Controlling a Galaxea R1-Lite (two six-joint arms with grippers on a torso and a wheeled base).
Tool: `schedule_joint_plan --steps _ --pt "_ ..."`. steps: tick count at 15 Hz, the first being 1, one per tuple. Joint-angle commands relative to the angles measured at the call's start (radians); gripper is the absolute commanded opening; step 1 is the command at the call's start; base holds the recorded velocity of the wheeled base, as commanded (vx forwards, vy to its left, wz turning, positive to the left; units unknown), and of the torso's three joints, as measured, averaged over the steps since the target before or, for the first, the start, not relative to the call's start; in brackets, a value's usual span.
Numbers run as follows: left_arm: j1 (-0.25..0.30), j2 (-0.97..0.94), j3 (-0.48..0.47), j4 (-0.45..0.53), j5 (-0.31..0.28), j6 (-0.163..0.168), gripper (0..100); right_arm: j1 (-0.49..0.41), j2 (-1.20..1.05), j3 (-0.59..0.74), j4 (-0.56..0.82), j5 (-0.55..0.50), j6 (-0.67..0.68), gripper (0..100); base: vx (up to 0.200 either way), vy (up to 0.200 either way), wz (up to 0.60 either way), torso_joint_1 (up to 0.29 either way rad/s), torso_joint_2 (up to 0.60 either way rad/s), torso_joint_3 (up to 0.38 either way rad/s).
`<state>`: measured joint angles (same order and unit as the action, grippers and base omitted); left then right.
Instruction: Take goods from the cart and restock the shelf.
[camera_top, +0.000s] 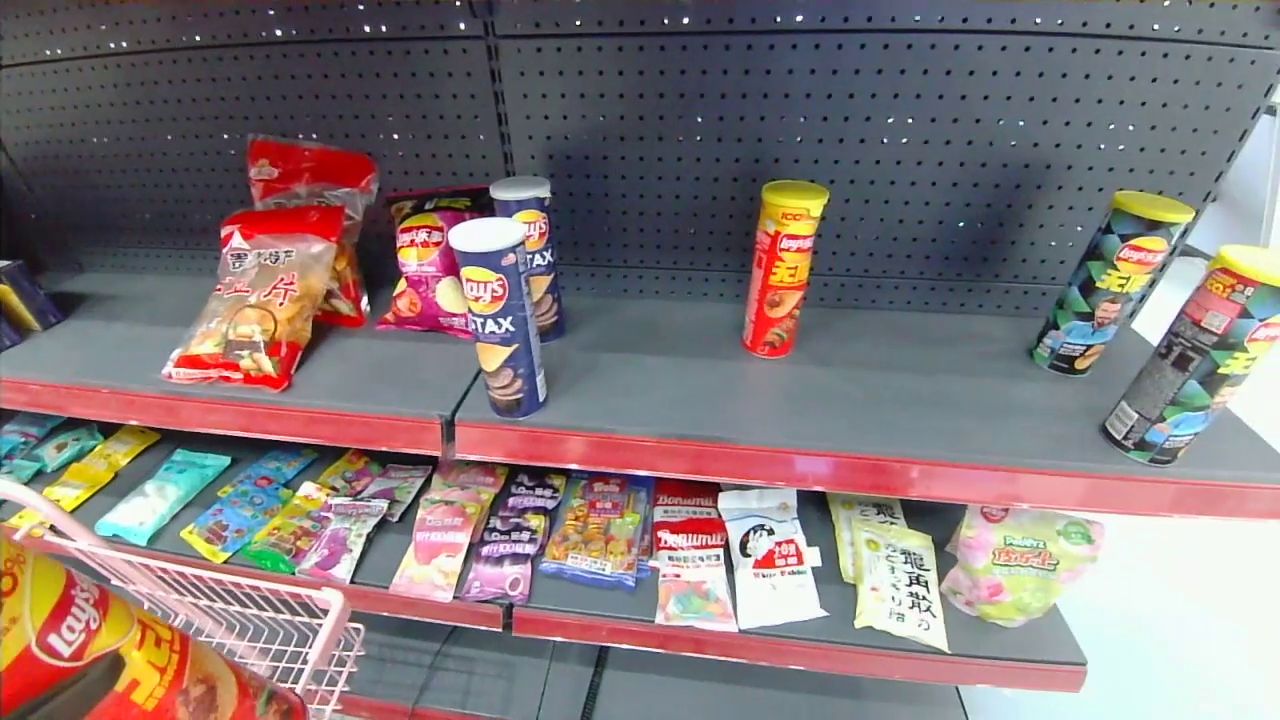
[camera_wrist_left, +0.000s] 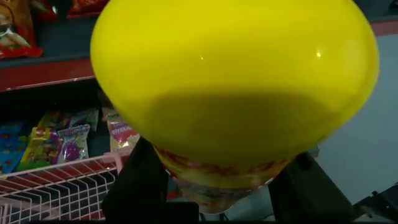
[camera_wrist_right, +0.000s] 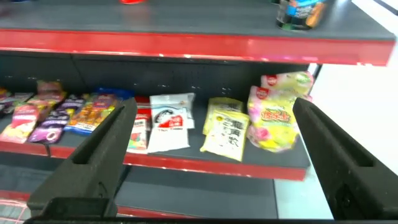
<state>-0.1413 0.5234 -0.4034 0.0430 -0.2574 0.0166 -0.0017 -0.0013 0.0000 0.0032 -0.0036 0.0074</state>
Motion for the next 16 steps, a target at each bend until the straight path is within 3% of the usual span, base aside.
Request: schedule_joint_plan --steps 1,12,14,16 --pt "0.000 0.003 0.000 0.002 0.001 0.000 0 0.000 0.001 0.000 0.000 0.001 0.000 100 0.000 0.000 0.00 0.000 0.00 0.000" --pt "-0.004 -0.042 0.058 -0.002 -0.014 0.000 0 0.000 0.001 0.000 0.000 0.001 0.002 100 0.000 0.000 0.00 0.000 0.00 0.000" --pt "-0.004 -0.013 0.052 -0.005 -0.003 0.063 0 0.000 0.001 0.000 0.000 0.001 0.000 100 0.000 0.000 0.00 0.000 0.00 0.000" --pt "-0.004 -0.003 0.048 -0.006 -0.003 0.068 0 0.000 0.001 0.000 0.000 0.001 0.000 100 0.000 0.000 0.00 0.000 0.00 0.000"
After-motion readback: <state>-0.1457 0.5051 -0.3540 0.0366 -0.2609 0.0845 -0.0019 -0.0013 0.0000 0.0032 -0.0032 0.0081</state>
